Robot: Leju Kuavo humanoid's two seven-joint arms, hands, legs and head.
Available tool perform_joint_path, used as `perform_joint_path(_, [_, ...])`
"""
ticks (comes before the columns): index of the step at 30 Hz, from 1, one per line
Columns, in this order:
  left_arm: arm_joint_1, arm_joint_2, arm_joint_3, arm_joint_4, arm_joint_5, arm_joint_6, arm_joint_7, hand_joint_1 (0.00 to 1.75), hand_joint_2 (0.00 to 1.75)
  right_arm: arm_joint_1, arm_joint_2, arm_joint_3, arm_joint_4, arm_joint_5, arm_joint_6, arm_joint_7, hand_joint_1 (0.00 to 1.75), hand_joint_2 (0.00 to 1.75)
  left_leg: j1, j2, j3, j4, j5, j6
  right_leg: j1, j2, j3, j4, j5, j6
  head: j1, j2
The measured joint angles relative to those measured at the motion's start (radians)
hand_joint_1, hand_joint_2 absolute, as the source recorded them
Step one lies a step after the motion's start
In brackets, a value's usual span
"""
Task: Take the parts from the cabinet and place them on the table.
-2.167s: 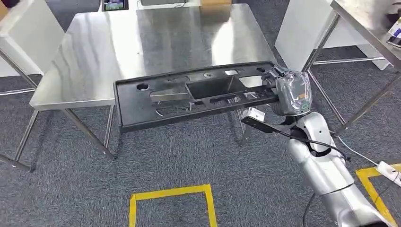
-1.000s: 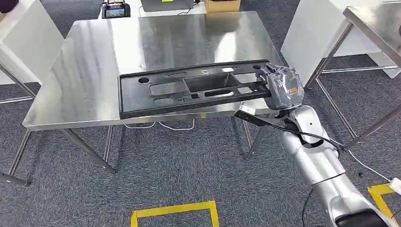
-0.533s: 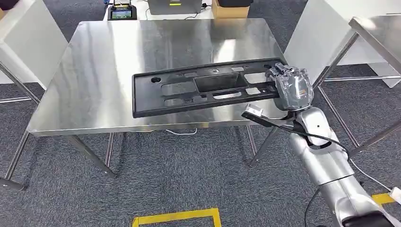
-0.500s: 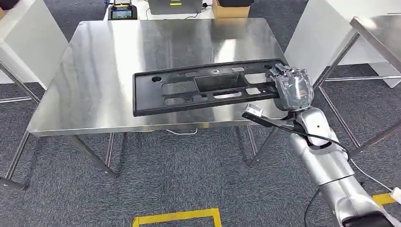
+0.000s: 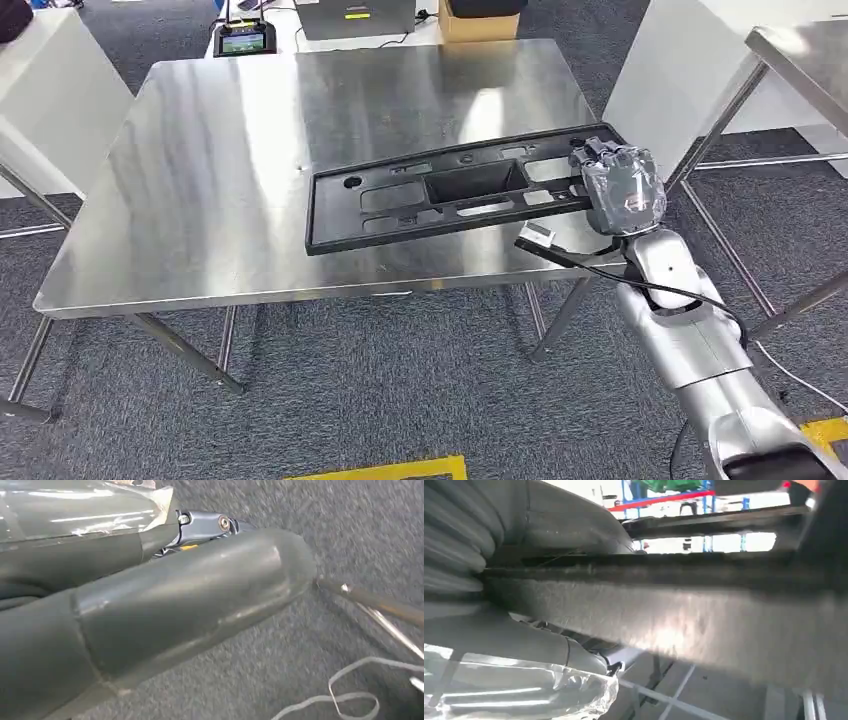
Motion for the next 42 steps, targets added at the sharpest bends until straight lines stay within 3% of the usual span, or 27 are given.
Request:
perform_joint_path(3, [-0.003, 0.004, 0.001, 0.0, 0.003, -0.001, 0.004, 0.0, 0.0, -0.047, 0.02, 0.0, 0.072, 0.08, -0.027, 0.035, 1.75, 1.75, -0.004, 0.0, 0.084, -0.243, 0.17, 0.025, 0.003, 0.005, 0.03, -0.002, -0.019, 0.006, 0.0, 0.0])
perform_joint_path(4, [-0.003, 0.009, 0.001, 0.0, 0.004, -0.001, 0.006, 0.0, 0.0, -0.059, 0.025, 0.0, 0.091, 0.101, -0.039, 0.048, 1.75, 1.75, -0.007, 0.001, 0.1, -0.268, 0.163, 0.033, 0.002, 0.005, 0.034, -0.004, -0.021, 0.007, 0.002, 0.0])
perform_joint_path(9, [-0.004, 0.009, 0.001, 0.0, 0.005, -0.001, 0.007, 0.0, 0.0, -0.062, 0.026, 0.0, 0.097, 0.106, -0.043, 0.051, 1.75, 1.75, -0.008, 0.001, 0.101, -0.269, 0.157, 0.033, 0.004, 0.005, 0.034, -0.004, -0.022, 0.009, 0.003, 0.0])
perform_joint_path(10, [-0.009, 0.013, 0.001, -0.001, 0.008, 0.0, 0.019, 0.0, 0.0, -0.098, 0.045, 0.0, 0.181, 0.171, -0.09, 0.1, 1.75, 1.75, -0.018, 0.002, 0.1, -0.276, 0.149, 0.042, 0.006, 0.005, 0.032, -0.005, -0.029, 0.022, 0.001, 0.0])
perform_joint_path(11, [-0.016, 0.019, 0.004, -0.001, 0.01, 0.003, 0.028, 0.0, 0.0, -0.131, 0.064, -0.002, 0.29, 0.243, -0.154, 0.149, 1.75, 1.75, -0.009, 0.0, 0.147, -0.318, 0.154, 0.065, 0.008, -0.002, -0.018, 0.105, -0.076, 0.027, 0.002, 0.0])
perform_joint_path(13, [-0.02, 0.021, 0.004, -0.001, 0.01, 0.005, 0.031, 0.0, 0.0, -0.132, 0.069, 0.002, 0.345, 0.258, -0.163, 0.191, 1.75, 1.75, -0.009, -0.003, 0.154, -0.318, 0.144, 0.068, 0.007, -0.002, -0.121, 0.267, -0.122, 0.025, 0.003, 0.0])
perform_joint_path(14, [-0.02, 0.021, 0.004, -0.001, 0.01, 0.005, 0.032, 0.0, 0.0, -0.132, 0.073, 0.002, 0.367, 0.259, -0.163, 0.203, 1.75, 1.75, -0.009, -0.005, 0.158, -0.316, 0.139, 0.067, 0.007, -0.002, -0.158, 0.311, -0.123, 0.031, 0.004, 0.0])
perform_joint_path(15, [-0.02, 0.021, 0.004, -0.001, 0.01, 0.005, 0.033, 0.0, 0.0, -0.132, 0.076, 0.002, 0.383, 0.261, -0.163, 0.208, 1.75, 1.75, -0.009, -0.006, 0.164, -0.316, 0.133, 0.065, 0.007, -0.002, -0.168, 0.304, -0.106, 0.039, 0.003, 0.0])
perform_joint_path(16, [-0.02, 0.02, 0.004, -0.001, 0.01, 0.005, 0.034, 0.0, 0.0, -0.134, 0.079, 0.002, 0.398, 0.261, -0.164, 0.216, 1.75, 1.75, -0.008, -0.007, 0.173, -0.314, 0.124, 0.062, 0.004, -0.003, -0.15, 0.242, -0.064, 0.053, 0.004, 0.0])
perform_joint_path(18, [-0.021, 0.021, 0.004, -0.001, 0.009, 0.005, 0.035, 0.0, 0.0, -0.143, 0.083, 0.002, 0.421, 0.261, -0.166, 0.22, 1.75, 1.75, -0.006, -0.008, 0.192, -0.304, 0.102, 0.052, -0.005, -0.009, -0.073, 0.051, 0.036, 0.075, 0.004, 0.0])
perform_joint_path(19, [-0.022, 0.023, 0.004, -0.001, 0.009, 0.006, 0.034, 0.0, 0.0, -0.146, 0.086, 0.002, 0.435, 0.262, -0.168, 0.22, 1.75, 1.75, -0.012, -0.008, 0.191, -0.297, 0.088, 0.044, -0.008, -0.018, -0.053, -0.004, 0.054, 0.071, 0.005, 0.0])
perform_joint_path(20, [-0.023, 0.025, 0.004, -0.001, 0.009, 0.007, 0.035, 0.0, 0.0, -0.15, 0.088, 0.002, 0.445, 0.263, -0.173, 0.22, 1.75, 1.75, -0.015, -0.009, 0.19, -0.291, 0.078, 0.039, 0.003, -0.013, -0.038, -0.005, 0.047, 0.059, 0.003, 0.0])
perform_joint_path(21, [-0.024, 0.026, 0.004, -0.001, 0.009, 0.008, 0.035, 0.0, 0.0, -0.15, 0.09, 0.002, 0.452, 0.263, -0.175, 0.222, 1.75, 1.75, -0.016, -0.009, 0.192, -0.291, 0.075, 0.034, 0.0, -0.011, -0.041, -0.002, 0.042, 0.045, 0.003, 0.0])
perform_joint_path(24, [-0.026, 0.028, 0.004, -0.002, 0.009, 0.011, 0.035, 0.0, 0.0, -0.155, 0.094, 0.002, 0.464, 0.264, -0.176, 0.223, 1.75, 1.75, -0.008, -0.004, 0.199, -0.287, 0.055, 0.022, -0.009, -0.006, -0.033, -0.002, 0.031, 0.023, 0.003, 0.0])
perform_joint_path(25, [-0.027, 0.027, 0.004, -0.002, 0.009, 0.011, 0.035, 0.0, 0.0, -0.158, 0.095, 0.002, 0.466, 0.264, -0.176, 0.223, 1.75, 1.75, -0.007, -0.003, 0.19, -0.255, 0.041, 0.014, -0.007, -0.004, -0.025, -0.002, 0.025, 0.015, 0.003, 0.0])
perform_joint_path(26, [-0.027, 0.028, 0.004, -0.002, 0.009, 0.011, 0.035, 0.0, 0.0, -0.16, 0.095, 0.002, 0.469, 0.264, -0.176, 0.223, 1.75, 1.75, -0.005, -0.003, 0.156, -0.188, 0.01, 0.007, -0.006, -0.005, -0.019, -0.002, 0.02, 0.007, 0.003, 0.0])
perform_joint_path(28, [-0.027, 0.029, 0.004, -0.002, 0.007, 0.011, 0.035, 0.0, 0.0, -0.16, 0.099, 0.002, 0.476, 0.264, -0.177, 0.229, 1.75, 1.75, -0.003, -0.001, 0.051, -0.019, -0.051, -0.002, -0.003, -0.005, -0.011, -0.002, 0.01, 0.001, 0.002, 0.0])
perform_joint_path(29, [-0.026, 0.028, 0.004, -0.001, 0.006, 0.011, 0.037, 0.0, 0.0, -0.159, 0.101, 0.002, 0.48, 0.264, -0.178, 0.232, 1.75, 1.75, -0.002, 0.0, 0.007, 0.035, -0.055, -0.002, -0.002, -0.004, -0.007, -0.002, 0.005, 0.0, 0.002, 0.0])
perform_joint_path(30, [-0.026, 0.028, 0.004, -0.001, 0.006, 0.011, 0.038, 0.0, 0.0, -0.158, 0.102, 0.002, 0.483, 0.264, -0.179, 0.235, 1.75, 1.75, -0.001, 0.0, -0.014, 0.041, -0.033, 0.001, -0.001, -0.002, 0.0, -0.002, 0.0, 0.001, 0.002, 0.0])
perform_joint_path(31, [-0.026, 0.028, 0.003, -0.001, 0.006, 0.013, 0.039, 0.0, 0.0, -0.158, 0.102, 0.002, 0.486, 0.264, -0.18, 0.235, 1.75, 1.75, -0.002, 0.0, -0.007, -0.007, 0.018, 0.005, 0.0, 0.0, 0.011, -0.002, -0.008, 0.002, 0.002, 0.0])
perform_joint_path(33, [-0.027, 0.029, 0.003, -0.001, 0.005, 0.014, 0.04, 0.0, 0.0, -0.158, 0.102, 0.0, 0.487, 0.264, -0.18, 0.235, 1.75, 1.75, -0.005, 0.0, 0.061, -0.187, 0.142, 0.023, 0.004, 0.001, 0.036, -0.003, -0.023, 0.004, 0.002, 0.0])
perform_joint_path(34, [-0.028, 0.03, 0.003, -0.001, 0.005, 0.014, 0.04, 0.0, 0.0, -0.157, 0.102, 0.0, 0.487, 0.264, -0.18, 0.234, 1.75, 1.75, -0.009, -0.001, 0.088, -0.265, 0.178, 0.037, 0.004, 0.001, 0.043, -0.005, -0.03, 0.006, 0.003, 0.0])
perform_joint_path(35, [-0.029, 0.032, 0.003, -0.001, 0.005, 0.014, 0.041, 0.0, 0.0, -0.158, 0.102, 0.0, 0.488, 0.264, -0.182, 0.234, 1.75, 1.75, -0.013, 0.002, 0.103, -0.269, 0.156, 0.043, 0.014, 0.003, 0.045, -0.005, -0.035, 0.012, 0.003, 0.0])
perform_joint_path(38, [-0.032, 0.032, 0.003, -0.001, 0.004, 0.014, 0.041, 0.0, 0.0, -0.153, 0.104, -0.001, 0.489, 0.264, -0.184, 0.231, 1.75, 1.75, -0.021, 0.001, 0.102, -0.275, 0.145, 0.053, 0.006, 0.003, 0.047, -0.012, -0.042, 0.027, 0.002, 0.0])
perform_joint_path(39, [-0.034, 0.032, 0.003, -0.002, 0.005, 0.014, 0.041, 0.0, 0.0, -0.154, 0.104, -0.002, 0.487, 0.264, -0.184, 0.23, 1.75, 1.75, -0.018, 0.002, 0.114, -0.29, 0.147, 0.057, 0.014, 0.003, 0.051, -0.015, -0.045, 0.032, 0.002, 0.0])
perform_joint_path(41, [-0.035, 0.029, 0.003, -0.002, 0.005, 0.014, 0.04, 0.0, 0.0, -0.153, 0.102, -0.008, 0.487, 0.264, -0.183, 0.227, 1.75, 1.75, -0.011, 0.001, 0.141, -0.313, 0.151, 0.065, 0.01, -0.003, 0.019, 0.054, -0.073, 0.028, 0.003, 0.0])
perform_joint_path(42, [-0.037, 0.03, 0.003, -0.003, 0.005, 0.016, 0.04, 0.0, 0.0, -0.153, 0.101, -0.01, 0.49, 0.264, -0.181, 0.222, 1.75, 1.75, -0.011, 0.001, 0.145, -0.313, 0.149, 0.068, 0.008, -0.003, -0.026, 0.136, -0.102, 0.023, 0.004, 0.0])
